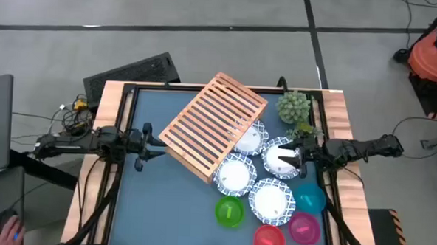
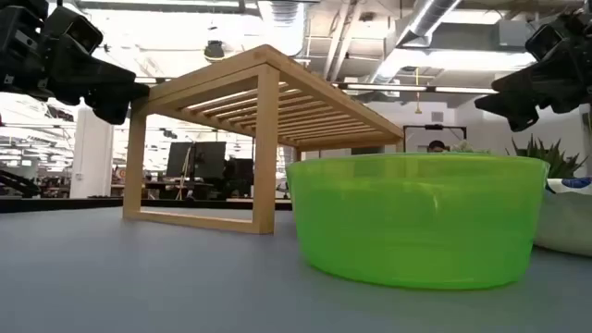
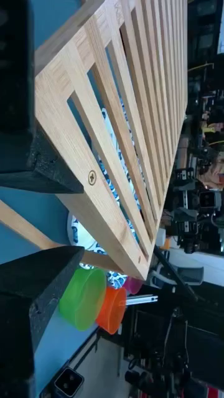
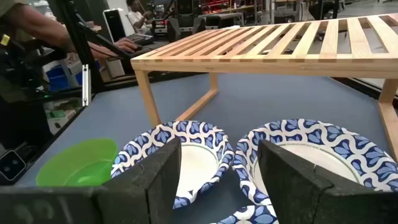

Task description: Place and stack bowls onto a shelf

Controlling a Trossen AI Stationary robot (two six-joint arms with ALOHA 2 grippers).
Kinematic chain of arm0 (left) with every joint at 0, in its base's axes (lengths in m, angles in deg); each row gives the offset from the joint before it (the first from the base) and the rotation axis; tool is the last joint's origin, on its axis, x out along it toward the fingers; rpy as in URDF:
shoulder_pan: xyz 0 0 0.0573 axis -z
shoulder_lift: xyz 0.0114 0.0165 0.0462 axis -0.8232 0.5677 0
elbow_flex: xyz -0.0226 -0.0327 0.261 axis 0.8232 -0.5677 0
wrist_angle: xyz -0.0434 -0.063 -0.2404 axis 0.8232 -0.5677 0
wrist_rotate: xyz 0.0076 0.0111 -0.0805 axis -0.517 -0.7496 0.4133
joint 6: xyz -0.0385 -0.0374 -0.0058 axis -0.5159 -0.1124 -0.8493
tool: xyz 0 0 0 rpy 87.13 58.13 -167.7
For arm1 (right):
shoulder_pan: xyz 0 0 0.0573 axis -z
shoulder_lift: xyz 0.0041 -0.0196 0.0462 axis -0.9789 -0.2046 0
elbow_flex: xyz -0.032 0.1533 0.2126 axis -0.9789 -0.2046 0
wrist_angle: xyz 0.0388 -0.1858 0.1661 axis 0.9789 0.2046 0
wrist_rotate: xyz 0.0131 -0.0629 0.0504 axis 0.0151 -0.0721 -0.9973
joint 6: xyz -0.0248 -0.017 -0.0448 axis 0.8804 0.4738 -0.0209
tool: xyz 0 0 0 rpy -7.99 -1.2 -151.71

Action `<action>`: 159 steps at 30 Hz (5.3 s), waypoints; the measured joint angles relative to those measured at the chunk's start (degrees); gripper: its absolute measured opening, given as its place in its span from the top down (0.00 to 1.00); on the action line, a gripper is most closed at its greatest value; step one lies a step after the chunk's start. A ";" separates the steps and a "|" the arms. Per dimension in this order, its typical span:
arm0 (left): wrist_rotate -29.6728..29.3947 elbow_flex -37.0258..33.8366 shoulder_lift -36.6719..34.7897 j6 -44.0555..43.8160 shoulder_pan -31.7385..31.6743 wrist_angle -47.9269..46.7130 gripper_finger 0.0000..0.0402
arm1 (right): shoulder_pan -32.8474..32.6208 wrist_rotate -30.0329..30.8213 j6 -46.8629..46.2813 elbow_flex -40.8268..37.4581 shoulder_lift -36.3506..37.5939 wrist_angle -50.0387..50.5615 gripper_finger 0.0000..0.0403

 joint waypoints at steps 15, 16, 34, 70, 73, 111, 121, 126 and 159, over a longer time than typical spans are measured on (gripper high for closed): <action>0.00 0.00 0.00 0.01 -0.01 0.01 0.66 | 0.00 0.00 0.00 0.02 -0.02 -0.01 0.41; 0.00 0.00 0.00 0.00 -0.01 0.01 0.66 | 0.00 0.02 0.00 0.01 0.00 0.00 0.41; 0.00 0.01 0.00 0.00 -0.01 0.02 0.66 | 0.00 0.00 0.00 0.01 0.00 0.00 0.41; -0.02 0.00 0.00 -13.83 0.00 0.09 0.66 | 0.00 0.01 0.00 0.01 -0.01 -0.01 0.41; 0.46 0.00 0.00 -20.91 -0.01 0.07 0.66 | 0.00 0.01 0.00 0.01 0.00 0.00 0.41; -26.55 6.06 2.46 -37.61 -0.02 37.73 0.66 | 2.14 8.39 -31.93 3.43 -0.10 -38.10 0.41; -25.31 18.71 15.77 -25.03 -0.02 36.50 0.58 | 2.01 10.34 -15.49 33.10 -14.43 3.74 0.41; -21.95 25.31 23.33 -23.85 -0.02 30.49 0.46 | 2.03 7.44 -18.38 46.49 -29.88 34.68 0.41; -18.05 31.21 29.78 -22.87 -0.02 16.72 0.30 | -22.39 -3.85 -23.64 39.40 -59.29 52.51 0.39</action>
